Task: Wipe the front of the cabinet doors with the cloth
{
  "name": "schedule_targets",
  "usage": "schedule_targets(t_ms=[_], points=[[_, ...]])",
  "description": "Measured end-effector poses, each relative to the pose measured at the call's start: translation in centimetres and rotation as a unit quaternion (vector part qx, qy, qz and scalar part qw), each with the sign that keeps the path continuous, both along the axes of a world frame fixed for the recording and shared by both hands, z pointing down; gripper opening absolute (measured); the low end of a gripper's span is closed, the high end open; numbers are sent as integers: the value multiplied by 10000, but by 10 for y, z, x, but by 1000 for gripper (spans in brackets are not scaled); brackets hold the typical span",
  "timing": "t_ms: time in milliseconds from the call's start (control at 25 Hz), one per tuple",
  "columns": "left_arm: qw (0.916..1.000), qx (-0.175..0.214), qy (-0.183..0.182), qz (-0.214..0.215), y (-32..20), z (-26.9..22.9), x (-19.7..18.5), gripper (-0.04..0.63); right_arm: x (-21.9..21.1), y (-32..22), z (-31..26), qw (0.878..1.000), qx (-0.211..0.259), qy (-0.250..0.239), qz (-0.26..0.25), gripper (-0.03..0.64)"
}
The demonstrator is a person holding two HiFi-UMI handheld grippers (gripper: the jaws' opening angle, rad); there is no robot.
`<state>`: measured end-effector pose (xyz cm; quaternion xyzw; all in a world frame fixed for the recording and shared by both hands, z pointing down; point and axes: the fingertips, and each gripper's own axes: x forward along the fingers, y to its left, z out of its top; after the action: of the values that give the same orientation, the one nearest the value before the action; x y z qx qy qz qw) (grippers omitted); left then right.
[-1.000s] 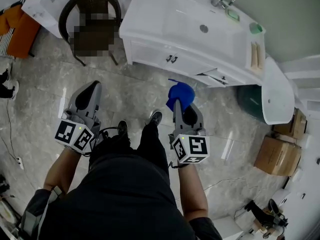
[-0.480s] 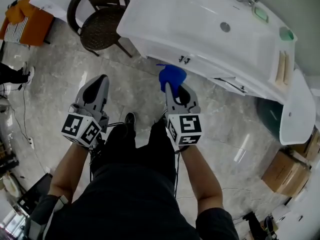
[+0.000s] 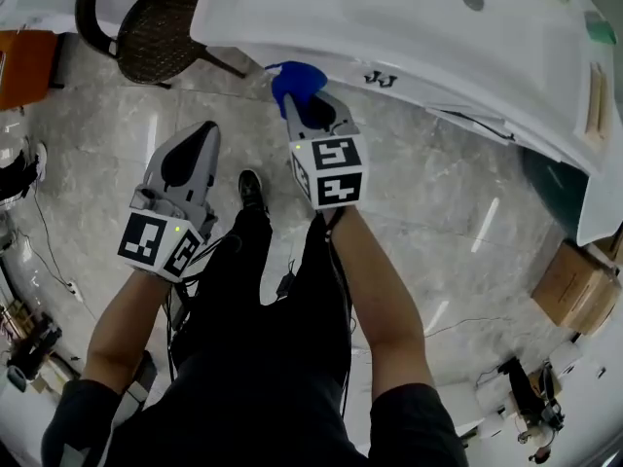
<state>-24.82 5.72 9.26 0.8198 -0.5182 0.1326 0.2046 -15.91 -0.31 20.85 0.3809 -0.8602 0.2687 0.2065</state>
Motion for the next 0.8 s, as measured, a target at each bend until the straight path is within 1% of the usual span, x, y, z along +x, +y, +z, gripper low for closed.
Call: schedule_targets(t_ms=[80,240,400,480,600,800], points=[[9999,-85,18,91,5,17,-9,-2,-27,-6,28,9994,-267,-224,32,58],[9998,-218,-5,47,22,40,-28,-2,-74,-21,69,9938,-724,-836,97,57],[9994,-278,-57,183,35,61,-29,-2,-92,-47,91,9929,-706,-958,57,57],[9991,-374,-6,219,39,75,-26,-2,-90,-59,94,9927,-649,-1013,131,57],[9985,-459,25,311,42,91,-12,-2,-72,-64,97,9921,-628,-1059,227,57],[9982,-419,116,408,36,99,24,-2,-16,-65,105,9926,-601,-974,408,58]])
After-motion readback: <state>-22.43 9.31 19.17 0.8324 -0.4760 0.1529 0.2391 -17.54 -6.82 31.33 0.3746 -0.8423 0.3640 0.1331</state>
